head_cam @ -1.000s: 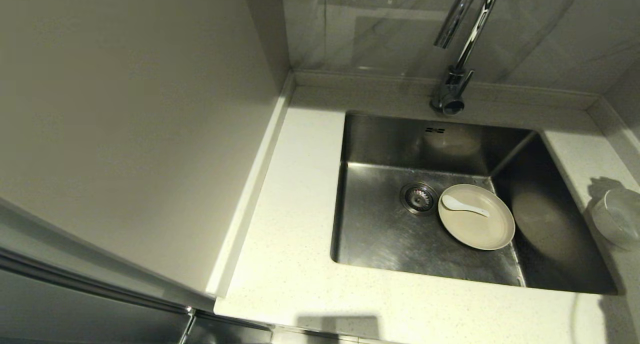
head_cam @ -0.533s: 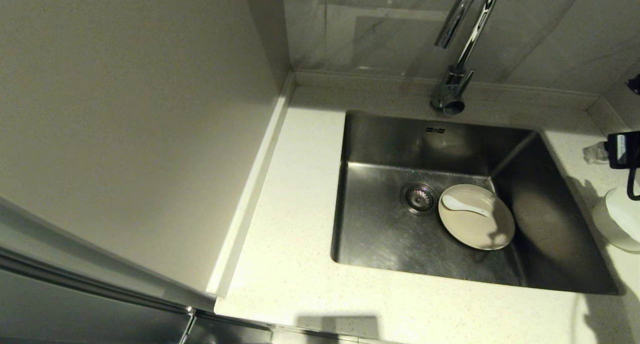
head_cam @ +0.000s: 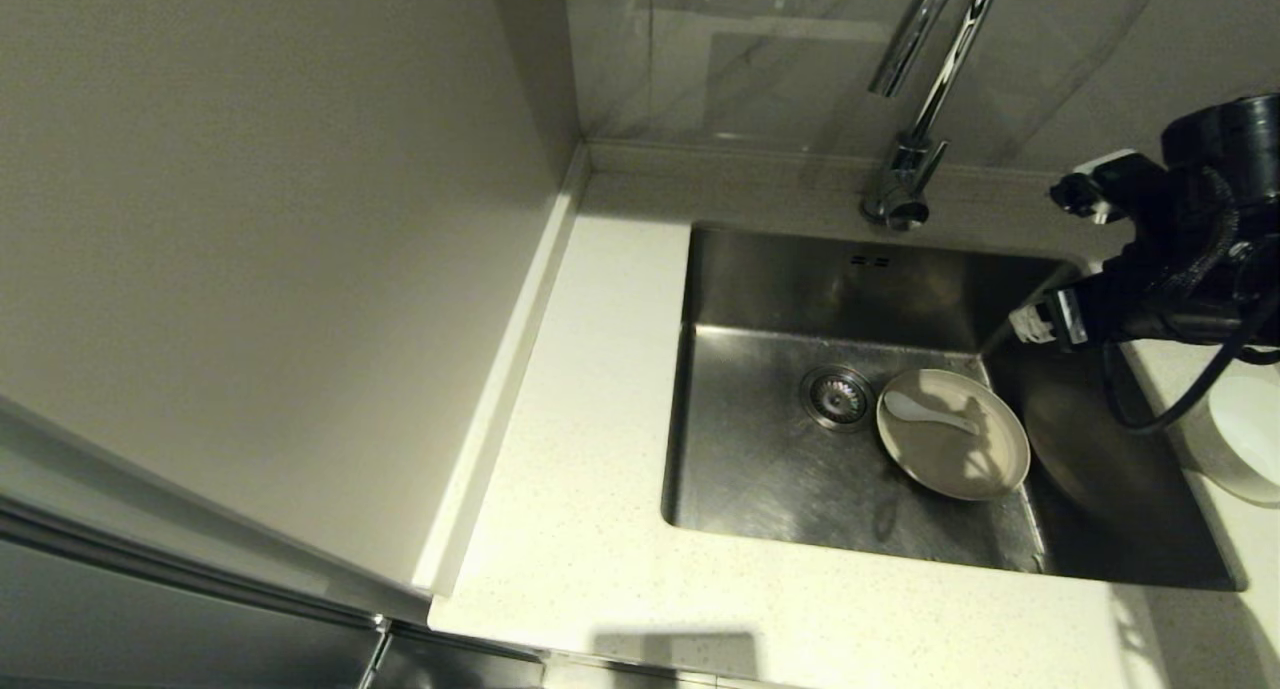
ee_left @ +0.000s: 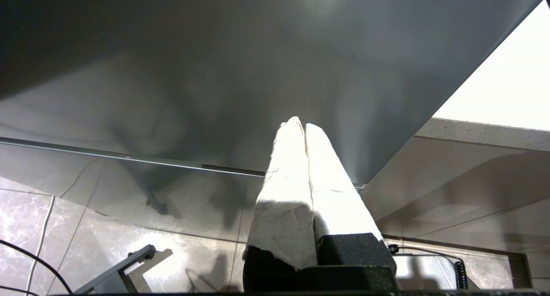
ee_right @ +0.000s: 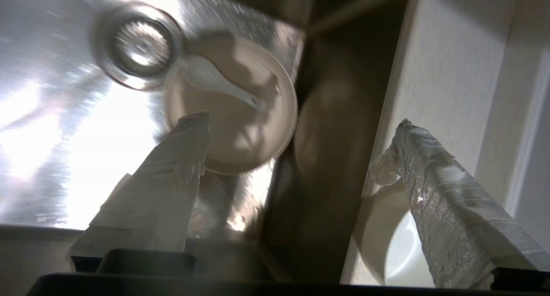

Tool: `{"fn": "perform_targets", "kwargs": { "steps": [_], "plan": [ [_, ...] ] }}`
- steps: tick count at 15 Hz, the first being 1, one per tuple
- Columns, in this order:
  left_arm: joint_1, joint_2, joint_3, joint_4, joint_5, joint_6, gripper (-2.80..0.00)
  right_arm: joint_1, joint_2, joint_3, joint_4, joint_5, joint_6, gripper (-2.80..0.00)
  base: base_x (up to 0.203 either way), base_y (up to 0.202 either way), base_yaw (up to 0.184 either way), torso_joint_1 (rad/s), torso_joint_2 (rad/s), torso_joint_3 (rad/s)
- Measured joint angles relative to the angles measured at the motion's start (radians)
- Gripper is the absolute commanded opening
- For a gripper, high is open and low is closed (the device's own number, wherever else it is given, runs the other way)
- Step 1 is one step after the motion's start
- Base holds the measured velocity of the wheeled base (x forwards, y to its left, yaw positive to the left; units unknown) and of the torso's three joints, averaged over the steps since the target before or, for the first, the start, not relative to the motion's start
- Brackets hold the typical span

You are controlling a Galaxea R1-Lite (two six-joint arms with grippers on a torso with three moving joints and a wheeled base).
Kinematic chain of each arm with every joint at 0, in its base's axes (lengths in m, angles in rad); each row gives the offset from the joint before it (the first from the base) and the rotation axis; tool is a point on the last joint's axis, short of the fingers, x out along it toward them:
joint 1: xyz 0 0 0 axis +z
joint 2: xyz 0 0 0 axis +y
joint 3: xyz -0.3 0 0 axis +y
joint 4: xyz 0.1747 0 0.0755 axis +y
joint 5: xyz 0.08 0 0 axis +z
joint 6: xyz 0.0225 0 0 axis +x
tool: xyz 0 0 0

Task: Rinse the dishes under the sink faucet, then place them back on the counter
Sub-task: Put a spoon back to the table from the sink

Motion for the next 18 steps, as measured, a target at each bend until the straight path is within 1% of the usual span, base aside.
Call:
{"fn": "perform_targets", "kwargs": {
  "steps": [1, 3, 5, 6, 7, 8, 9, 10, 11, 12, 14, 16, 17, 18],
  "plan": [
    [0.000, 0.000, 0.000, 0.000, 0.000, 0.000, -2.80, 0.007, 0.030, -0.005, 0.001, -0.032, 0.022, 0.00, 0.000, 0.000, 0.000, 0.000, 0.00, 0.000],
    [0.000, 0.000, 0.000, 0.000, 0.000, 0.000, -2.80, 0.014, 0.095, -0.027, 0.010, -0.096, 0.100, 0.00, 0.000, 0.000, 0.000, 0.000, 0.00, 0.000],
    [0.000, 0.000, 0.000, 0.000, 0.000, 0.000, -2.80, 0.029, 0.170, -0.069, 0.025, -0.205, 0.228, 0.00, 0.000, 0.000, 0.000, 0.000, 0.00, 0.000],
    [0.000, 0.000, 0.000, 0.000, 0.000, 0.000, -2.80, 0.036, 0.203, -0.101, 0.043, -0.229, 0.301, 0.00, 0.000, 0.000, 0.000, 0.000, 0.00, 0.000],
    [0.000, 0.000, 0.000, 0.000, 0.000, 0.000, -2.80, 0.041, 0.233, -0.134, 0.092, -0.227, 0.371, 0.00, 0.000, 0.000, 0.000, 0.000, 0.00, 0.000],
    [0.000, 0.000, 0.000, 0.000, 0.000, 0.000, -2.80, 0.040, 0.255, -0.159, 0.163, -0.195, 0.407, 0.00, 0.000, 0.000, 0.000, 0.000, 0.00, 0.000],
    [0.000, 0.000, 0.000, 0.000, 0.000, 0.000, -2.80, 0.027, 0.269, -0.178, 0.230, -0.138, 0.402, 0.00, 0.000, 0.000, 0.000, 0.000, 0.00, 0.000],
    [0.000, 0.000, 0.000, 0.000, 0.000, 0.000, -2.80, 0.005, 0.278, -0.190, 0.287, -0.061, 0.357, 0.00, 0.000, 0.000, 0.000, 0.000, 0.00, 0.000],
    [0.000, 0.000, 0.000, 0.000, 0.000, 0.000, -2.80, -0.029, 0.283, -0.196, 0.319, 0.021, 0.272, 0.00, 0.000, 0.000, 0.000, 0.000, 0.00, 0.000],
    [0.000, 0.000, 0.000, 0.000, 0.000, 0.000, -2.80, -0.071, 0.285, -0.197, 0.331, 0.102, 0.164, 0.00, 0.000, 0.000, 0.000, 0.000, 0.00, 0.000],
    [0.000, 0.000, 0.000, 0.000, 0.000, 0.000, -2.80, -0.171, 0.292, -0.201, 0.337, 0.266, -0.104, 0.00, 0.000, 0.000, 0.000, 0.000, 0.00, 0.000],
    [0.000, 0.000, 0.000, 0.000, 0.000, 0.000, -2.80, -0.255, 0.305, -0.218, 0.306, 0.394, -0.372, 0.00, 0.000, 0.000, 0.000, 0.000, 0.00, 0.000],
    [0.000, 0.000, 0.000, 0.000, 0.000, 0.000, -2.80, -0.281, 0.314, -0.233, 0.260, 0.431, -0.488, 0.00, 0.000, 0.000, 0.000, 0.000, 0.00, 0.000],
    [0.000, 0.000, 0.000, 0.000, 0.000, 0.000, -2.80, -0.295, 0.328, -0.252, 0.225, 0.451, -0.582, 0.00, 0.000, 0.000, 0.000, 0.000, 0.00, 0.000]
  ]
}}
